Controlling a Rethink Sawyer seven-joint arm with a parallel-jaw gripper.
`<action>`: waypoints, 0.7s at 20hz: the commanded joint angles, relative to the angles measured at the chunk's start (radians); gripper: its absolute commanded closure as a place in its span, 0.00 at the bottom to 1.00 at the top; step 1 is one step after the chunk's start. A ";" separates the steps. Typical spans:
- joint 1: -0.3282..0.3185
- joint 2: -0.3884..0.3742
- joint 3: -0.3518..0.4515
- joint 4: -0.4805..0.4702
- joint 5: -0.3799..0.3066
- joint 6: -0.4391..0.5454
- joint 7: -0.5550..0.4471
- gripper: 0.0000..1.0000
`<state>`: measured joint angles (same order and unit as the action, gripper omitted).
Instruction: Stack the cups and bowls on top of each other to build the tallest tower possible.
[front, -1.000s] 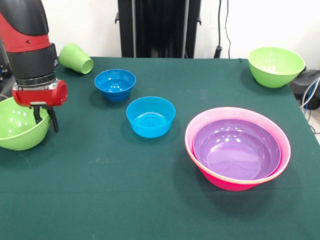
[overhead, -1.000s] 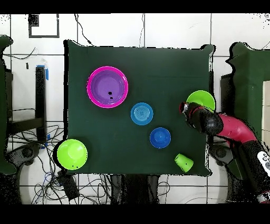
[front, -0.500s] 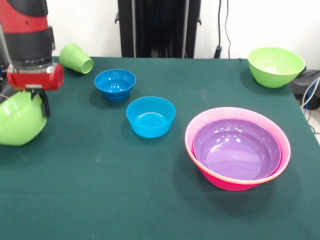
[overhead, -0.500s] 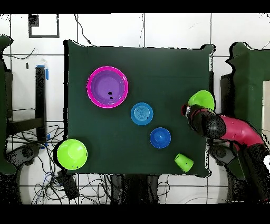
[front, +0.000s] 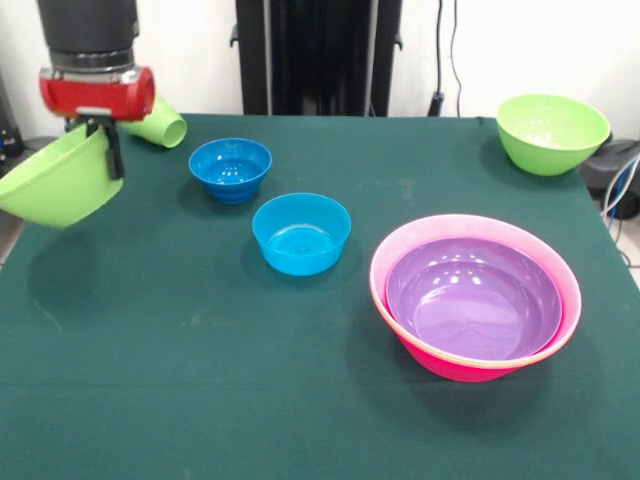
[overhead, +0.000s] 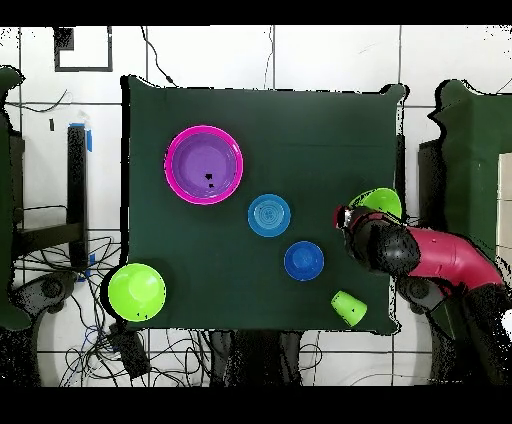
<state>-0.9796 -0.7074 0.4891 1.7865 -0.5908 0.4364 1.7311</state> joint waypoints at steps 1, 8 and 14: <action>0.086 -0.115 -0.083 0.149 0.056 -0.017 0.198 1.00; 0.226 -0.151 -0.179 0.204 0.120 -0.082 0.371 1.00; 0.342 -0.124 -0.234 0.207 0.216 -0.113 0.489 1.00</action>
<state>-0.7516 -0.8415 0.3236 1.9073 -0.4616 0.4146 1.9292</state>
